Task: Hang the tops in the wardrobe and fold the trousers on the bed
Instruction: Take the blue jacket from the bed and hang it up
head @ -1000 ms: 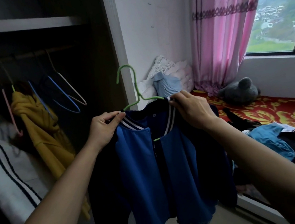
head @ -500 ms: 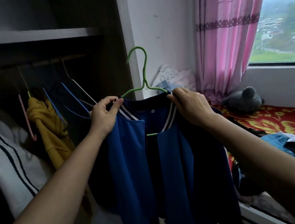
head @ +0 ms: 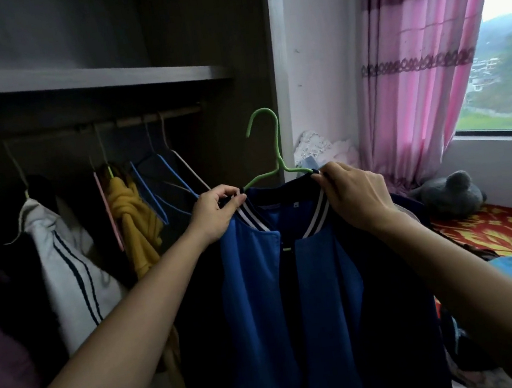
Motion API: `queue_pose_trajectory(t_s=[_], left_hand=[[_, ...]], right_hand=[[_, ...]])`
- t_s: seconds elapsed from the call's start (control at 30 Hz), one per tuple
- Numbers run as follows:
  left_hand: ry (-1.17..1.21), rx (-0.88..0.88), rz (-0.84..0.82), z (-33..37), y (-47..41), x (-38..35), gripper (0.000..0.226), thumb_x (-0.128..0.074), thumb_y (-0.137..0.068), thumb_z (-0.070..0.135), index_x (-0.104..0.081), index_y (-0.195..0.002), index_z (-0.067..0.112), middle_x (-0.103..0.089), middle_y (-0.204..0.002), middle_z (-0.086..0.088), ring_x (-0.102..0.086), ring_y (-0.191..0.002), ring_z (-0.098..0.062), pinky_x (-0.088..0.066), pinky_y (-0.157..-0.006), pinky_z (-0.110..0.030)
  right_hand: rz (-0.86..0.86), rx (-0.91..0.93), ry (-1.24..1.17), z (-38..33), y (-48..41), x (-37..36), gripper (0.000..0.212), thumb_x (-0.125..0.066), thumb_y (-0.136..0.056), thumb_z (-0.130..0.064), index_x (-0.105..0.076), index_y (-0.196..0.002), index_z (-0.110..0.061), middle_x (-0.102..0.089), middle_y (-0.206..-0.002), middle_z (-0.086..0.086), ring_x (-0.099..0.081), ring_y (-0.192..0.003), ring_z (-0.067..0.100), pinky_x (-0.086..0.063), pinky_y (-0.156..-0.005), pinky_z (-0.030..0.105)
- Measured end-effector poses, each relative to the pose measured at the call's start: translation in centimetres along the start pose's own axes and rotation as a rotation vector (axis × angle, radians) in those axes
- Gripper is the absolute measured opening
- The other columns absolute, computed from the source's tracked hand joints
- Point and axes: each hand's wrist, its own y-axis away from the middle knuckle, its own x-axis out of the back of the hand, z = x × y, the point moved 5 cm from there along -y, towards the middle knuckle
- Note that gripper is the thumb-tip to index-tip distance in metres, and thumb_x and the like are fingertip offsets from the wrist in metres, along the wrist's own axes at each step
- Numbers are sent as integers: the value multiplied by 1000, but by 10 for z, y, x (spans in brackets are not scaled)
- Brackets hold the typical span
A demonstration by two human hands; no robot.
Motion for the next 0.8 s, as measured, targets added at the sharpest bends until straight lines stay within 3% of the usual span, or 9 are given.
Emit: queue_pose_trajectory(t_s=[0.33,0.5,0.63,0.73,0.8], left_hand=[[-178,2,-31,-48,-77,-24,28,-57,-97,36,-65,-118,21,-67,-113,-3,-61,-106,-21,-51,-94,-45],[-686,-118,-199,-86,-120,-18,38,-36,-103,42,-60,-123,19,-60,-121,-5,-52,-120,-25,-40,-102,-48],[-944,-92,-337,-122,-156,-1,48,-22,-105,44,-52,-137,25,-42,-151,3,-20,-148,-20,-10,-119,-53],[-1148,-182,-331,-130,-178,4,49,-18,-105,44,-40,-146,29,-44,-147,-1,-23,-144,-23,-9,-117,-53],[-1271,-190,-358,-135,-189,2,50,-16,-104,45,-41,-145,30,-44,-142,-7,-30,-138,-26,-12,-116,-55]], right_hand=[[-6,-89,166,-9,-46,-32,42,-35,-105,-48,-58,-93,-15,-67,-93,3,-64,-71,34,-35,-55,34],[-49,-73,183,-23,-80,-83,42,-36,-105,-46,-61,-94,-15,-69,-93,4,-67,-70,31,-27,-52,31],[-90,-64,147,-27,-106,-128,39,-38,-104,-46,-59,-91,-16,-68,-90,4,-68,-69,31,-28,-52,33],[-94,-60,113,-29,-123,-149,38,-37,-104,-46,-58,-92,-17,-67,-89,4,-68,-71,32,-28,-53,33],[-83,-53,97,-29,-130,-157,39,-35,-105,-47,-58,-94,-17,-66,-91,3,-68,-73,32,-28,-53,33]])
